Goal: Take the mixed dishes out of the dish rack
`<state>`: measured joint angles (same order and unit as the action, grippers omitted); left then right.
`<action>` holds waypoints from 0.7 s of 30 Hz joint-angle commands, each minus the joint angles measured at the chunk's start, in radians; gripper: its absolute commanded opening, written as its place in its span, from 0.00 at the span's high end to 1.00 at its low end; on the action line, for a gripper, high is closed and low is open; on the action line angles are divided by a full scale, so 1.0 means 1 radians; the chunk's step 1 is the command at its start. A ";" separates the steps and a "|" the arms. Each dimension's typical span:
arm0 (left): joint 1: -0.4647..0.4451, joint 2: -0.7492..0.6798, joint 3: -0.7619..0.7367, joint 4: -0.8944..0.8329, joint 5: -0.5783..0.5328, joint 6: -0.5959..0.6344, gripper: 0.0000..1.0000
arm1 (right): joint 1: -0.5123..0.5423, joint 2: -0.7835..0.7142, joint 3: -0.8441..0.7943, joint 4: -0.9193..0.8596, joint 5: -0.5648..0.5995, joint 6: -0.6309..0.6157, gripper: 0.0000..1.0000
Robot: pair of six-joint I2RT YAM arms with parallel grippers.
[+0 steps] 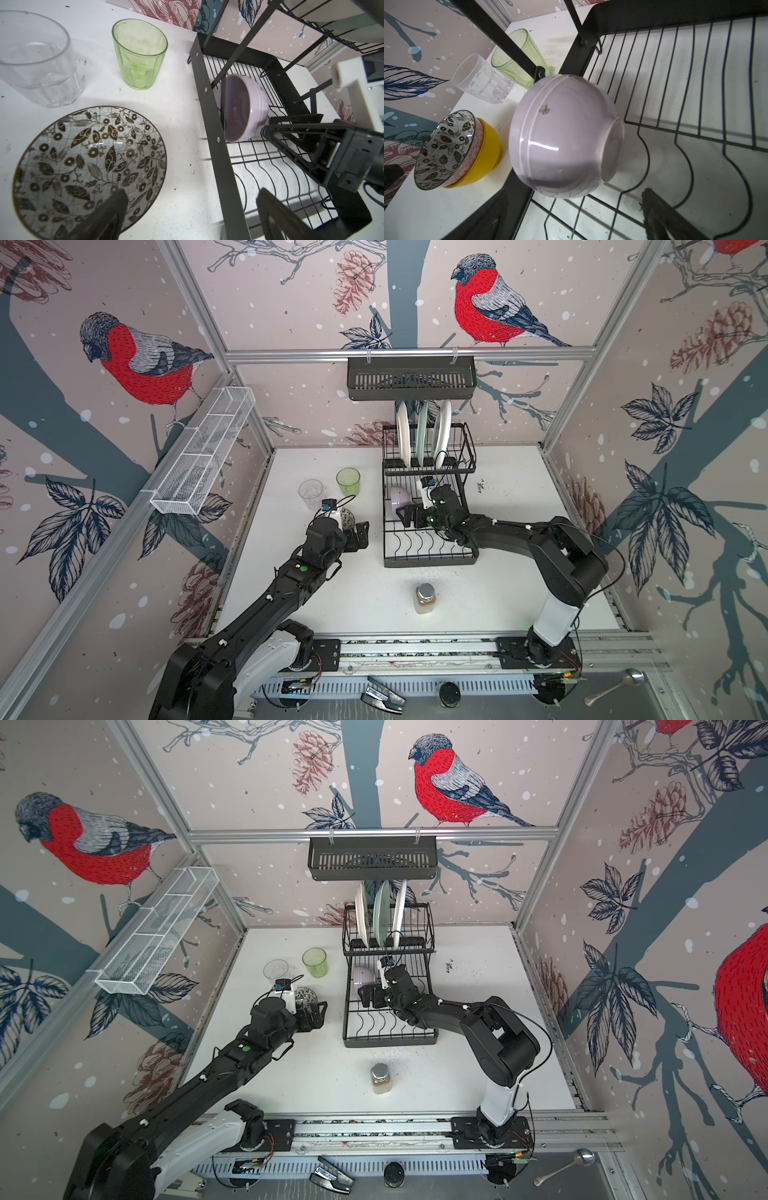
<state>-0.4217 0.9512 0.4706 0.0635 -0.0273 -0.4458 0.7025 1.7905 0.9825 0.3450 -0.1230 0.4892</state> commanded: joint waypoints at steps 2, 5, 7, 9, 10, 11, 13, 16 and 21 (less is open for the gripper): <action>0.000 -0.007 -0.005 0.054 0.015 -0.010 0.03 | 0.018 0.017 0.042 -0.003 0.028 -0.036 0.00; 0.000 -0.002 -0.008 0.058 0.021 -0.011 0.03 | 0.026 0.029 0.065 -0.020 0.046 -0.047 0.00; 0.000 0.001 -0.005 0.058 0.025 -0.013 0.03 | 0.029 0.040 0.079 -0.034 0.061 -0.047 0.00; 0.000 0.002 -0.007 0.061 0.029 -0.013 0.03 | 0.032 0.055 0.098 -0.053 0.074 -0.048 0.00; 0.000 0.001 -0.007 0.062 0.029 -0.013 0.03 | 0.034 0.061 0.102 -0.056 0.080 -0.051 0.00; 0.000 0.001 -0.007 0.060 0.028 -0.014 0.03 | 0.037 0.067 0.106 -0.058 0.095 -0.058 0.00; 0.000 0.000 -0.009 0.061 0.027 -0.014 0.03 | 0.044 0.078 0.119 -0.066 0.117 -0.068 0.00; 0.000 -0.003 -0.012 0.068 0.029 -0.017 0.03 | 0.051 0.092 0.137 -0.076 0.135 -0.080 0.00; 0.000 -0.002 -0.015 0.076 0.033 -0.017 0.03 | 0.057 0.107 0.151 -0.078 0.184 -0.080 0.04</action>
<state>-0.4217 0.9501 0.4580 0.0940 -0.0010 -0.4648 0.7582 1.8889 1.1202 0.2672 0.0147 0.4202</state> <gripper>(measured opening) 0.973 0.964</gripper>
